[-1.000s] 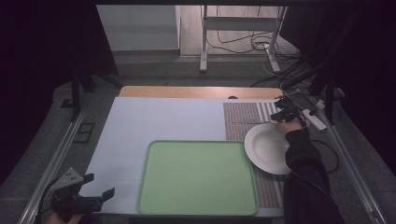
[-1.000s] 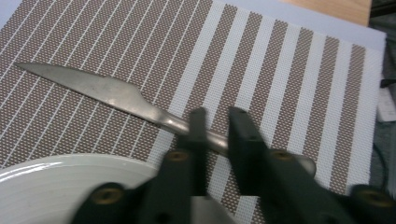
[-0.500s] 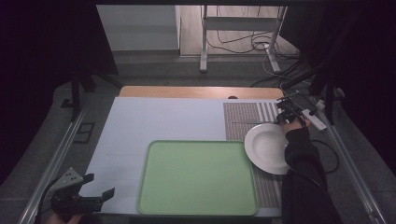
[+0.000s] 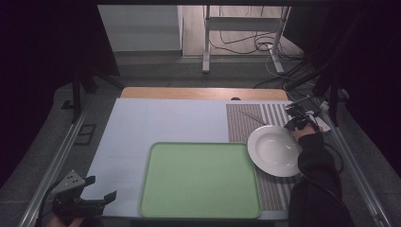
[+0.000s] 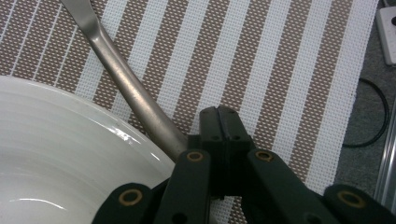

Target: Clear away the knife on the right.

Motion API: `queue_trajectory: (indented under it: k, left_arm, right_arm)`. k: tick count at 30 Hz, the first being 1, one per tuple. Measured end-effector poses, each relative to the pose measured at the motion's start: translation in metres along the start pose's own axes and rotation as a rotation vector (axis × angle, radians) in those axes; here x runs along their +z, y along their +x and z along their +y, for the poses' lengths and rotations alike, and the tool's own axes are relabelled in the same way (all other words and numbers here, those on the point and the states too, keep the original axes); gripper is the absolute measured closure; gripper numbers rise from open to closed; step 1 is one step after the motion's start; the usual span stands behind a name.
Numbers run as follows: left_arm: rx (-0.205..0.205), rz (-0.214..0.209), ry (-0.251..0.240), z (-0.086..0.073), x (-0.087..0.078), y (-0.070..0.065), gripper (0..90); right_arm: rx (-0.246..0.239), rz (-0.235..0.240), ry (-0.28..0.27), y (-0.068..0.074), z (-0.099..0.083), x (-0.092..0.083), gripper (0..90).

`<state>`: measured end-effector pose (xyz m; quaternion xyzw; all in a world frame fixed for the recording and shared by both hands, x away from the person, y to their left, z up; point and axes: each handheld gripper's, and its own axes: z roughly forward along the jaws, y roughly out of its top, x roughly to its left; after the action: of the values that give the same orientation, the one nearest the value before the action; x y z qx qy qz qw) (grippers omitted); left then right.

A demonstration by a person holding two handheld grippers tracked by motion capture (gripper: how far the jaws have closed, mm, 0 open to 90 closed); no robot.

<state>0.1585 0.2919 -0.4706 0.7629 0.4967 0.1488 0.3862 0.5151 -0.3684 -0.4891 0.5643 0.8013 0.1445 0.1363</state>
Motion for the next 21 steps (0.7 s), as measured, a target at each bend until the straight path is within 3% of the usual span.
queue_trajectory:
  k: [1,3,4,5,7,9,10,12,13,16,21]
  left_arm:
    - [0.0,0.0,0.0,0.0,0.0,0.0,3.6]
    - [-0.001,-0.002,0.001,0.0,0.0,0.001,3.6]
    - [-0.001,-0.002,0.001,0.0,0.0,0.001,3.6]
    - [-0.003,-0.001,0.001,0.0,0.0,0.001,3.6]
    - [-0.001,-0.001,0.001,0.0,0.0,0.0,3.6]
    - [-0.001,-0.001,0.001,0.0,0.0,0.0,3.6]
    - [-0.002,-0.001,0.001,0.0,0.0,0.0,3.6]
    - [-0.003,-0.001,0.0,0.0,0.0,0.0,3.6]
    - [-0.004,-0.002,0.0,0.0,0.0,0.001,3.6]
    - [-0.004,-0.002,0.0,0.0,0.0,0.001,3.6]
    - [-0.005,-0.002,0.0,0.0,0.0,0.001,3.6]
  right_arm:
    - [0.013,-0.029,-0.022,-0.001,0.002,-0.002,82.7]
    - [0.048,-0.009,-0.081,-0.002,0.007,-0.007,68.6]
    - [0.048,-0.009,-0.081,-0.002,0.007,-0.007,68.6]
    - [0.078,-0.006,-0.12,0.0,0.012,-0.011,58.2]
    - [0.09,0.005,-0.149,0.003,0.017,-0.012,46.3]
    - [0.085,0.007,-0.159,0.005,0.019,-0.011,41.1]
    - [0.08,0.011,-0.158,0.011,0.024,-0.008,27.0]
    - [0.084,0.015,-0.149,0.014,0.026,-0.006,22.4]
    - [0.088,0.026,-0.127,0.018,0.03,0.0,11.5]
    - [0.09,0.015,-0.102,0.026,0.035,0.008,1.9]
    - [0.051,0.022,-0.07,0.035,0.042,0.018,1.5]
